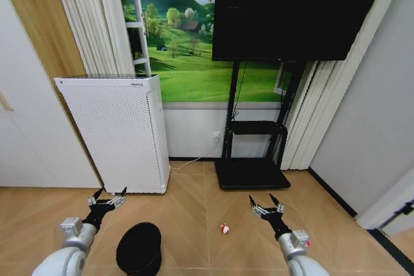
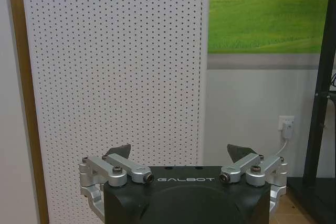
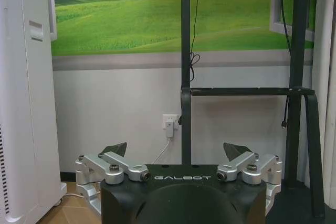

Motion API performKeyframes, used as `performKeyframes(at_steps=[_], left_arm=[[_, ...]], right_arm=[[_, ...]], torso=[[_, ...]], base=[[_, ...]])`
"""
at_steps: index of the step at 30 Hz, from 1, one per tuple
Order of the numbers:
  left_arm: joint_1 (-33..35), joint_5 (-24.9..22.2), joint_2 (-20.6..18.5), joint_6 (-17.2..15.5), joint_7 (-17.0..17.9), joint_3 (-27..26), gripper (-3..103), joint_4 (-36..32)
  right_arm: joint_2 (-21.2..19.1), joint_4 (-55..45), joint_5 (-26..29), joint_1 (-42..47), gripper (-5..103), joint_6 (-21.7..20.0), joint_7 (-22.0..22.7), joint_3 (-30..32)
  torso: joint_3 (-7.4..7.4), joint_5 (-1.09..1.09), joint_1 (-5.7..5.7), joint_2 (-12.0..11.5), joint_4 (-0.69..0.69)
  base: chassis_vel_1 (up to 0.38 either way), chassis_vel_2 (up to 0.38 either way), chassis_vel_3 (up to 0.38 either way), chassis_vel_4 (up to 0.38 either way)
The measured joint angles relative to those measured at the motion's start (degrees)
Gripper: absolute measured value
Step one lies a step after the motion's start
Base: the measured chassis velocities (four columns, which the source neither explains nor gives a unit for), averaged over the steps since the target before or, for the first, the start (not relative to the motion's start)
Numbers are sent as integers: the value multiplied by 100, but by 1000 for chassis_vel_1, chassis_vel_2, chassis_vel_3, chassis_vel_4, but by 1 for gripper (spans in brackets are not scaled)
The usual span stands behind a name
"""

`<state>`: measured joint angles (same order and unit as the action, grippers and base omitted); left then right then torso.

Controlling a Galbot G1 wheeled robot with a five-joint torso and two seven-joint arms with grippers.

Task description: Pick up the trash bin and place the garbage on the floor into it.

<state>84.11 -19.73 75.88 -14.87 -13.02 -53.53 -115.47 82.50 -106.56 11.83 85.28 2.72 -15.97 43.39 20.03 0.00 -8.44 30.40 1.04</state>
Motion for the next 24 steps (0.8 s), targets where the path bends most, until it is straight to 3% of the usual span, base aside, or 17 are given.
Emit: performKeyframes(at_steps=[24], left_arm=[[23,33,30,-26,39,20,100,-31]], right_arm=[[0,52,9,-14,100,25,-2,-1]], torso=[[-314,0,206,-522,0]], base=[[0,0,0,0]])
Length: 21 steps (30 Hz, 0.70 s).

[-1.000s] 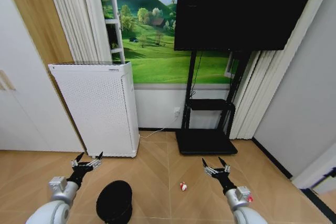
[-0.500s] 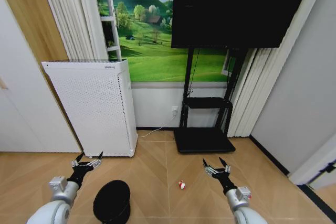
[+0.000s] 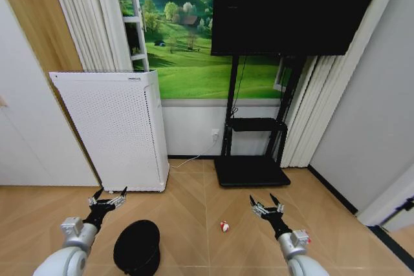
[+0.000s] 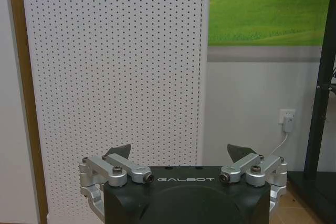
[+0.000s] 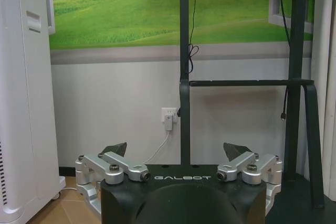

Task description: Pick up the trash bin and place the garbage on the floor into it.

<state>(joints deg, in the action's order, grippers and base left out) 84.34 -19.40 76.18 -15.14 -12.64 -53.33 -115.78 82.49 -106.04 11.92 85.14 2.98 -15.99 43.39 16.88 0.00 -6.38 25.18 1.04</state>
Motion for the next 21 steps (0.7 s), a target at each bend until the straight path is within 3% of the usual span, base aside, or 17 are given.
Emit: performKeyframes(at_steps=[8,21], left_arm=[[-7,199,-4,48,80,-7,100,1],[16,78,0,33,169,1,100,-19]], right_arm=[[-1,17,0,0,100,6,-1,6],[-3,15,0,3,100,14,-1,3]], torso=[[-121,0,71,-191,0],[-277,0,162,-438,0]], base=[[0,0,0,0],[0,0,0,0]])
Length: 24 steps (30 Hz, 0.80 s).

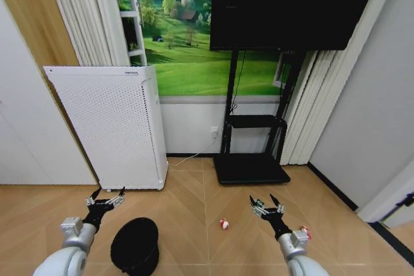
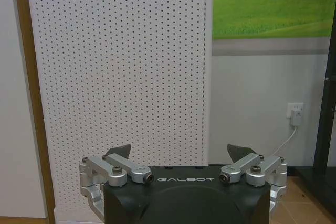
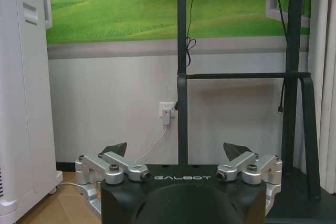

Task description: Pick up the trash bin and place the garbage on the floor into it.

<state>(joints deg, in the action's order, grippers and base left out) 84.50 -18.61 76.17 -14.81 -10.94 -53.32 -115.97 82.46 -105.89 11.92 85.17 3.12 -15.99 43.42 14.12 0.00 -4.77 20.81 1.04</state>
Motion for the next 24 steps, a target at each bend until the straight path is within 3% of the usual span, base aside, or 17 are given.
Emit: performKeyframes(at_steps=[10,24], left_arm=[[-2,193,5,0,-26,-2,100,-30],[-1,84,45,-31,35,18,100,-17]], right_arm=[[2,8,-3,-22,100,0,23,-14],[1,81,4,-38,100,27,61,8]], torso=[[-144,0,77,-221,0],[-366,0,180,-547,0]], base=[[0,0,0,0],[0,0,0,0]])
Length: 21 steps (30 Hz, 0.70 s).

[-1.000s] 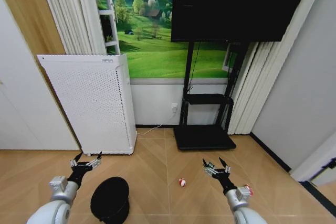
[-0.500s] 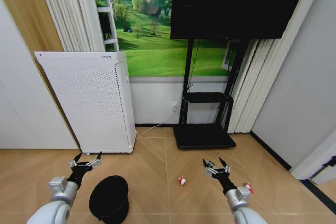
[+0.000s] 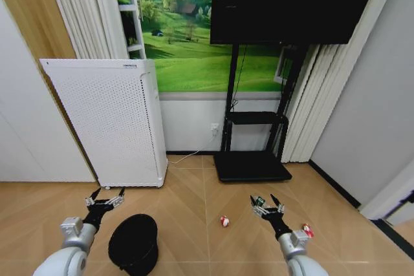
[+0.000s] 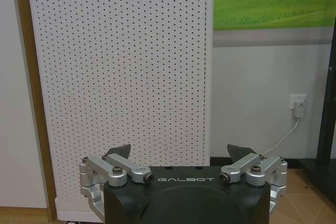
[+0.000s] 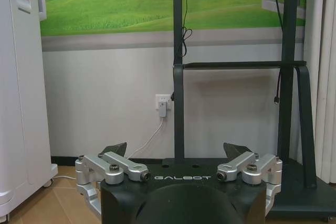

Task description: Pick up the trash bin and place the garbage on the floor into it.

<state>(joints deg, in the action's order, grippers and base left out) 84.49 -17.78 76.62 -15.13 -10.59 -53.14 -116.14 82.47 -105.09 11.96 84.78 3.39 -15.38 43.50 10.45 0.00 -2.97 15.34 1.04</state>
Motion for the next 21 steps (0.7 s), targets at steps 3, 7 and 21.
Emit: performKeyframes(at_steps=[3,7,21], left_arm=[[2,27,10,4,-10,1,100,3],[0,53,9,15,-19,0,100,14],[4,95,30,30,-45,2,100,21]], right_arm=[[-2,10,2,-7,100,8,-1,0],[-3,23,4,-13,100,17,-2,0],[-7,60,14,-15,100,42,-9,5]], torso=[[-53,0,24,-76,0],[-101,0,46,-147,0],[-317,0,132,-447,0]], base=[[0,0,0,0],[0,0,0,0],[0,0,0,0]])
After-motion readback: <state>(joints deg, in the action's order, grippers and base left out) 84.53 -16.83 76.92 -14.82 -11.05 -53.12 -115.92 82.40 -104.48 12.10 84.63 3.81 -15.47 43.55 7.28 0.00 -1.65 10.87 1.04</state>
